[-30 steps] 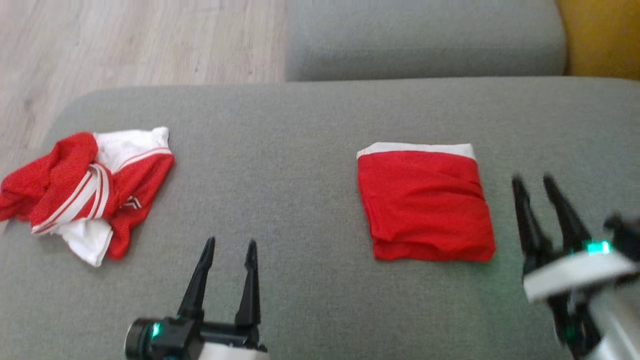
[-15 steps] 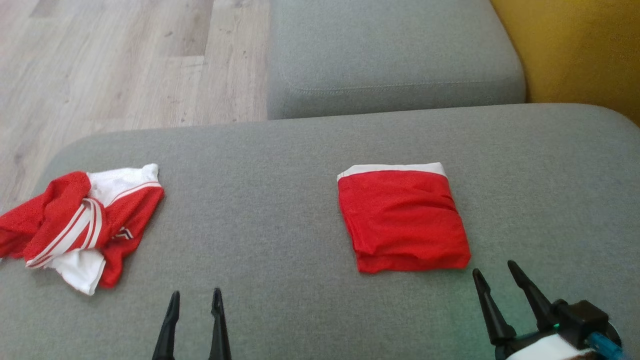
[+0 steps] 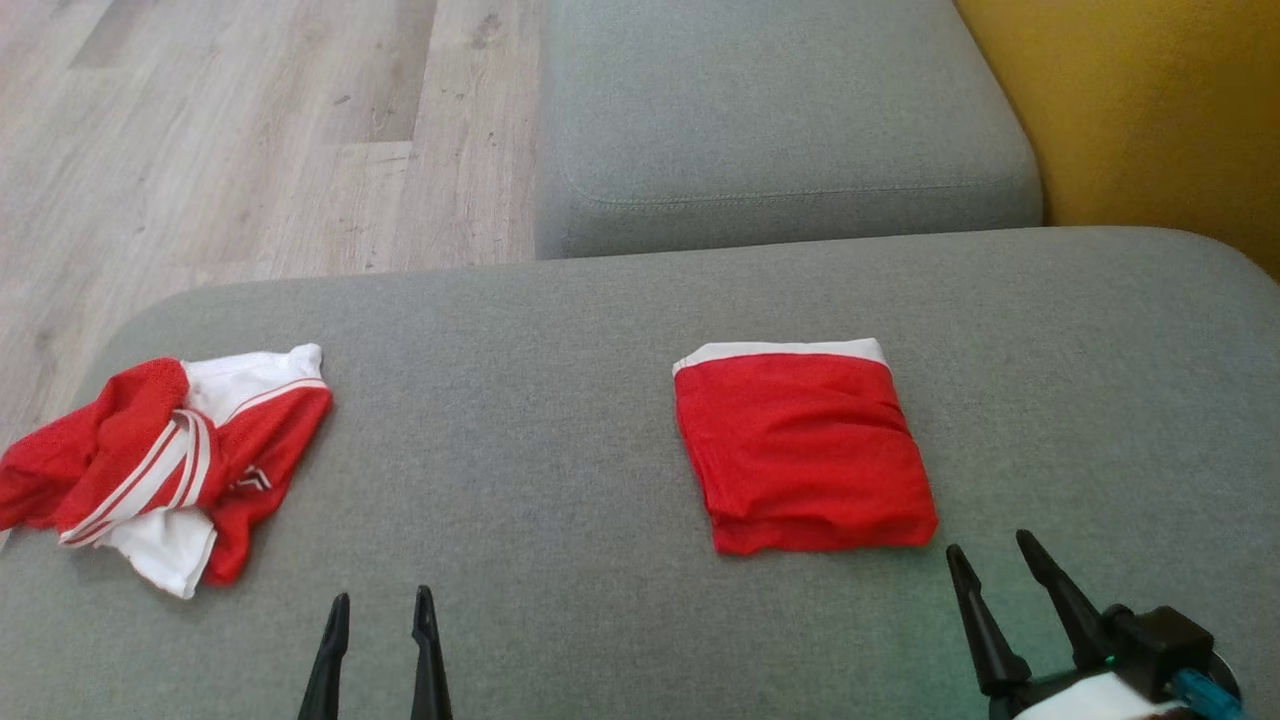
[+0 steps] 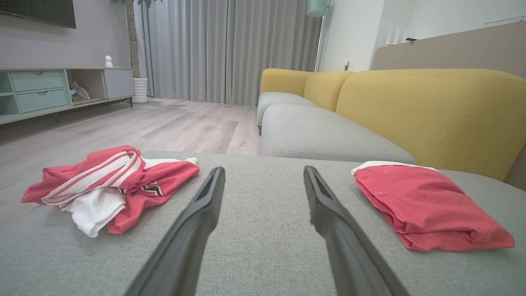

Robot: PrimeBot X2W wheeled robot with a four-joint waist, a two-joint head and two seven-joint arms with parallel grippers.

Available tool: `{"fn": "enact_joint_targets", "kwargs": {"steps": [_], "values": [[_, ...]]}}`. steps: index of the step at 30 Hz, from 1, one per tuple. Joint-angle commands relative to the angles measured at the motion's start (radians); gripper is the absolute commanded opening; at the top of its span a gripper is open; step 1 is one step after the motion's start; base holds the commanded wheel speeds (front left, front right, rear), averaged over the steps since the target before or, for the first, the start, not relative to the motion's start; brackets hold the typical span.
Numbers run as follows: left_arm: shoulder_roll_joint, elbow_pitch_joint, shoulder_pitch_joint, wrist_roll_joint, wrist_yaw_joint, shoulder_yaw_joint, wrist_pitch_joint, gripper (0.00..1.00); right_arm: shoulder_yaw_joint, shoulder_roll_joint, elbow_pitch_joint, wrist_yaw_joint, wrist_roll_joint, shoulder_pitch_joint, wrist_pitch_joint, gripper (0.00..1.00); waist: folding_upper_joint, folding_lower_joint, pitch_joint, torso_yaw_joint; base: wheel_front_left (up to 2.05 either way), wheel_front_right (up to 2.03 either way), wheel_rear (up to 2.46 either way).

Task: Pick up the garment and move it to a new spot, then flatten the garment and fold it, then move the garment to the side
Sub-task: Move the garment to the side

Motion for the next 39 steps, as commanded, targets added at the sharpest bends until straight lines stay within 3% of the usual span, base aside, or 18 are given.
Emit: {"fn": "enact_joint_targets", "kwargs": {"steps": [1, 26, 39], "values": [[-0.003, -0.03, -0.029, 0.006, 0.003, 0.039, -0.005, 1.0, 0.013, -0.007, -0.025, -0.001, -0.006, -0.018, -0.009, 1.0, -0.0001, 0.0, 0.0, 0.0, 0.0, 0.0, 0.0], [-0.003, -0.028, -0.039, 0.026, 0.0, 0.025, -0.005, 1.0, 0.002, -0.017, 0.014, -0.001, -0.013, -0.041, -0.01, 1.0, -0.0001, 0.0, 0.031, 0.029, 0.0, 0.0, 0.0], [-0.003, -0.065, -0.105, 0.036, 0.023, -0.034, -0.005, 1.0, -0.041, -0.057, 0.104, -0.001, 0.045, -0.209, -0.009, 1.0, -0.0001, 0.0, 0.198, 0.07, 0.0, 0.0, 0.0]]}}
